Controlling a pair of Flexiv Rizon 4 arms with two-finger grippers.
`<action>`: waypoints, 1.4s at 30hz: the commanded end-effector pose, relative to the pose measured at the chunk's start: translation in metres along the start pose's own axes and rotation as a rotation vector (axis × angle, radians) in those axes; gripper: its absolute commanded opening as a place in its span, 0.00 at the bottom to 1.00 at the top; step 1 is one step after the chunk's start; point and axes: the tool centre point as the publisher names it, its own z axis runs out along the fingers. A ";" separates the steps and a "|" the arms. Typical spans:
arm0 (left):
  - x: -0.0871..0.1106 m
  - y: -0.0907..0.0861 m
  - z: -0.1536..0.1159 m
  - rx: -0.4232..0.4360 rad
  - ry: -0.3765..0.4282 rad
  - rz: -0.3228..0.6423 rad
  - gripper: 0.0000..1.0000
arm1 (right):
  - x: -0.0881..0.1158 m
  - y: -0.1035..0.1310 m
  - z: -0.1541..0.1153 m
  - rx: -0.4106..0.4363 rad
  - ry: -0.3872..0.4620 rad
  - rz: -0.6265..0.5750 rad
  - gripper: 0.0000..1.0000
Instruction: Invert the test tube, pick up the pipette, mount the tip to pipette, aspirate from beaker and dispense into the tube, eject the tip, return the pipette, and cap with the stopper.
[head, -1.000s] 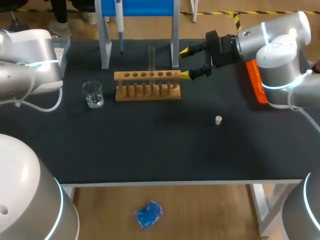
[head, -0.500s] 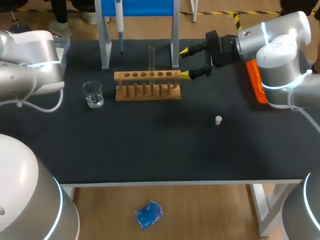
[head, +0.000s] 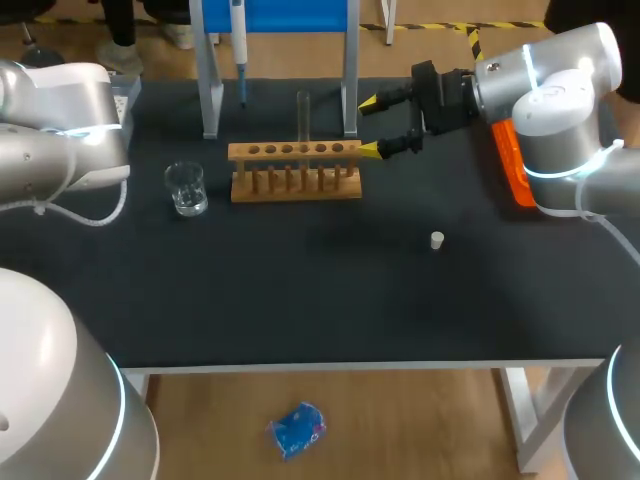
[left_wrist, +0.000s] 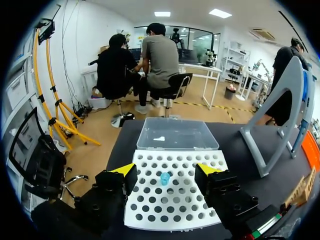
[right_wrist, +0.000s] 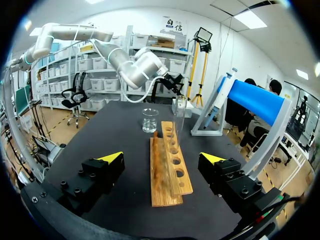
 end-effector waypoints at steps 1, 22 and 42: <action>0.000 0.001 0.002 -0.003 -0.005 -0.001 0.64 | 0.000 0.000 0.000 -0.001 0.001 -0.001 1.00; -0.002 0.003 0.003 -0.014 -0.020 0.012 0.21 | 0.000 0.000 0.000 -0.001 0.001 -0.001 1.00; -0.001 -0.001 -0.002 -0.009 -0.024 0.022 0.00 | 0.000 0.000 0.000 -0.001 0.001 -0.001 1.00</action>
